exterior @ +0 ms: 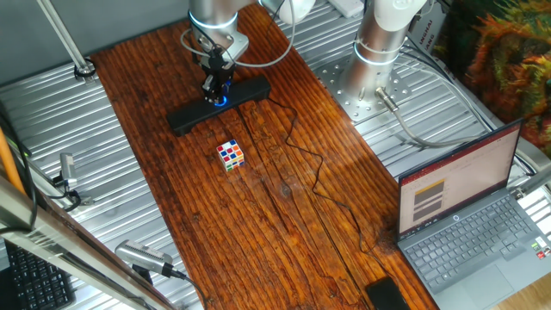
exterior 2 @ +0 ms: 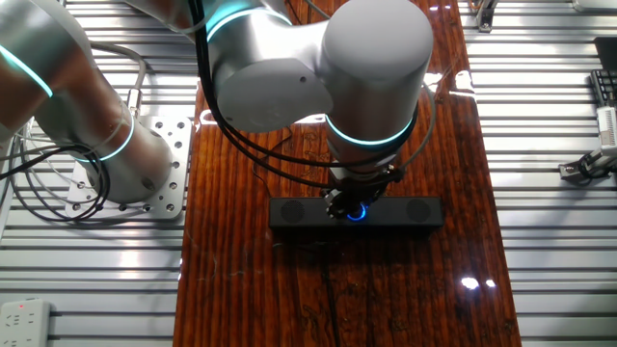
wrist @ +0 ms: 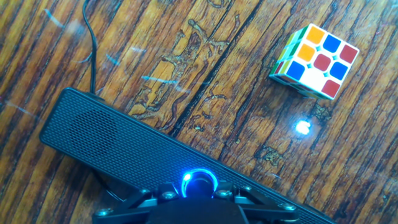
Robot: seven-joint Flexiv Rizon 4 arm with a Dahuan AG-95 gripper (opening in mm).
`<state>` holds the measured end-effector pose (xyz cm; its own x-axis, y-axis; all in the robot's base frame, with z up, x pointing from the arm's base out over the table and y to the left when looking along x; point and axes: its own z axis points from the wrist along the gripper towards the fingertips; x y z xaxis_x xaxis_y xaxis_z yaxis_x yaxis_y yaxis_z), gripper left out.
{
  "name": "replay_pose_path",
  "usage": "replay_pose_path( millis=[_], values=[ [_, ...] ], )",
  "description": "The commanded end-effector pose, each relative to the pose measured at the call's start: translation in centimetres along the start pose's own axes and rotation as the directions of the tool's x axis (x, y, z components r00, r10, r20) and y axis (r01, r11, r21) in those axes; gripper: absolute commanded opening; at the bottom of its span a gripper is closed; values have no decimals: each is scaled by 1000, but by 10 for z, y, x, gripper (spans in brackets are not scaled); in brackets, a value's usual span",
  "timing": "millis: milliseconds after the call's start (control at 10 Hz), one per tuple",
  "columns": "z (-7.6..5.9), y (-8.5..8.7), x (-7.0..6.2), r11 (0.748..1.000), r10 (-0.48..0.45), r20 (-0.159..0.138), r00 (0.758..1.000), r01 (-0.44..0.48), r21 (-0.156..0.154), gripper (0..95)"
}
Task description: Turn the knob to increase the volume of the speaker
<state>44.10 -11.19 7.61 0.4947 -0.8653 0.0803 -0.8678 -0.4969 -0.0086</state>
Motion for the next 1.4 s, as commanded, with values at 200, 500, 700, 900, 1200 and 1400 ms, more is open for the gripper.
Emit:
replay_pose_path(
  millis=[200,500,700,900,1200,1400],
  values=[
    [1,0,0,1000,2,-1,1000,-2,-2,380],
    [2,0,0,1000,7,-1,1000,-7,-4,380],
    [2,0,0,1000,7,-2,1000,-7,-5,380],
    [3,0,0,1000,8,-2,1000,-8,-5,380],
    [5,-1,0,1000,14,-1,1000,-14,-5,380],
    [6,-1,0,1000,13,-1,1000,-13,-6,380]
  ],
)
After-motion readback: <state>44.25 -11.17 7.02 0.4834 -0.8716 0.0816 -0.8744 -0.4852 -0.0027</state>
